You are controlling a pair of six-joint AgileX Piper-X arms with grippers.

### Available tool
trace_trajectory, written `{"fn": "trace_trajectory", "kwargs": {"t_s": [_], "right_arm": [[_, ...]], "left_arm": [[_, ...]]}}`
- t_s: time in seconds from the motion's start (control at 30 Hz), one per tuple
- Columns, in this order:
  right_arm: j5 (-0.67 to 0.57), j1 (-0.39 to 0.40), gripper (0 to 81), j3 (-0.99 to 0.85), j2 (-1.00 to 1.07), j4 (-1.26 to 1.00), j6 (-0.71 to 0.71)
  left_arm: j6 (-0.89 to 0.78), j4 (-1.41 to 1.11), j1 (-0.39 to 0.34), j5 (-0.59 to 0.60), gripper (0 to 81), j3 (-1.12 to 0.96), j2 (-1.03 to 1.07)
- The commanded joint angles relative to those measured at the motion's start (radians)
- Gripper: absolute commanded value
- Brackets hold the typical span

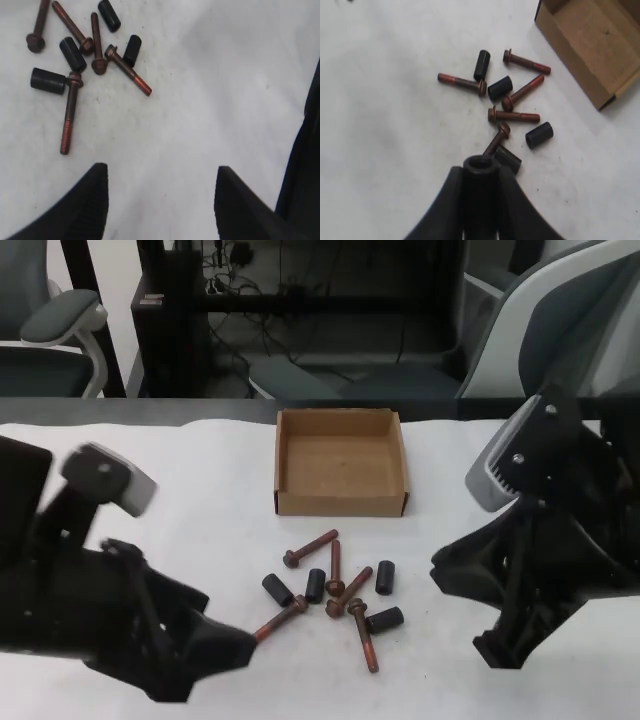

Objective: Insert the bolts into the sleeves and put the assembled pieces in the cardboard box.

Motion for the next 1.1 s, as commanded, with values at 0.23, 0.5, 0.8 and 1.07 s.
{"fn": "trace_trajectory", "kwargs": {"t_s": [0.23,0.5,0.8,1.07], "right_arm": [[-0.014,0.001,0.6,0.016,-0.021,-0.073,0.032],[-0.014,0.001,0.6,0.016,-0.021,-0.074,0.032],[-0.014,0.001,0.6,0.016,-0.021,-0.073,0.029],[-0.014,-0.002,0.6,0.016,-0.021,-0.073,0.026]], "left_arm": [[0.164,0.004,-0.042,-0.099,62.3,-0.145,0.191],[0.247,0.194,-0.042,-0.209,62.3,-0.333,0.399],[0.252,0.3,-0.058,-0.245,62.3,-0.506,0.552],[0.246,0.353,-0.126,-0.287,62.3,-0.563,0.616]]}}
